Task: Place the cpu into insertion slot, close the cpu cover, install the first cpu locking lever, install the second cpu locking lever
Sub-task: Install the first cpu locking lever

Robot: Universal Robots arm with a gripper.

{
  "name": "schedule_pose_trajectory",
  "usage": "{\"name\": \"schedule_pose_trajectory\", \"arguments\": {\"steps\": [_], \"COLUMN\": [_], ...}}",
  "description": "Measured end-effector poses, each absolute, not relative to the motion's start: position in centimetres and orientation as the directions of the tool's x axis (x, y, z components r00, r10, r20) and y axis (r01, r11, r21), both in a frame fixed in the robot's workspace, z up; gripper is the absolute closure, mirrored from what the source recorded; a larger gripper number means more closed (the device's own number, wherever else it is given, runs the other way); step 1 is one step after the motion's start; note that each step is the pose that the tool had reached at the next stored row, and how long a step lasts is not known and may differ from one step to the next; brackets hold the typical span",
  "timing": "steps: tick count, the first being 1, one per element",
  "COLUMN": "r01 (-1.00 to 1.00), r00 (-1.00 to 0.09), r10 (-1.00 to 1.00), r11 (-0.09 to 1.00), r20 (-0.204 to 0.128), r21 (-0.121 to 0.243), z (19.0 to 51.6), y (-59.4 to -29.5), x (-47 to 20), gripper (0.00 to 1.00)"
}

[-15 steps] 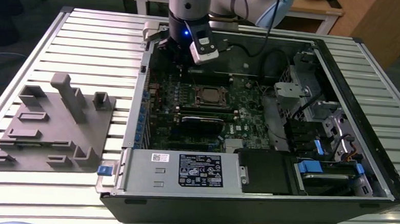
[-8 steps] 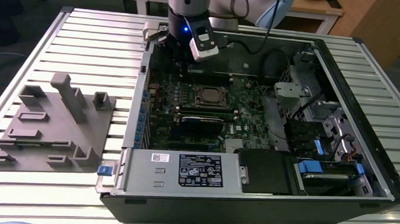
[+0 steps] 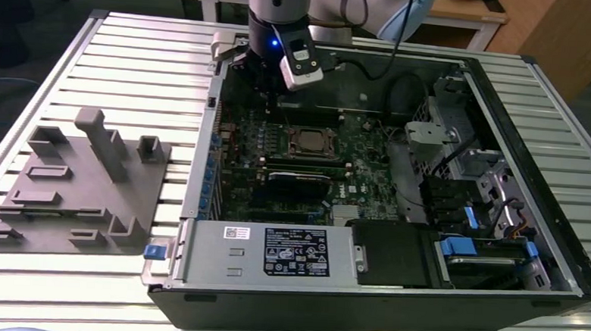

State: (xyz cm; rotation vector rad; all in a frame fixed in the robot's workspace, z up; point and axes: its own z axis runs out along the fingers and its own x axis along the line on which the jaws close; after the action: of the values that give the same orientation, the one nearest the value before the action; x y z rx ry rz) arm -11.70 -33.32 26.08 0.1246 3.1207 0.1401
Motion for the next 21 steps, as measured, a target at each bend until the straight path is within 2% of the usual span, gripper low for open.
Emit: {"name": "schedule_pose_trajectory", "arguments": {"steps": [14, 21], "r01": [0.079, 0.079], "r00": [-0.997, -0.997], "r10": [0.080, 0.081], "r11": [0.993, 0.989], "r20": [-0.011, -0.009], "r21": [0.091, 0.128], "z": [26.58, 26.57], "y": [-33.32, -33.32], "x": [-11.70, -11.70], "gripper": [0.89, 0.89]}}
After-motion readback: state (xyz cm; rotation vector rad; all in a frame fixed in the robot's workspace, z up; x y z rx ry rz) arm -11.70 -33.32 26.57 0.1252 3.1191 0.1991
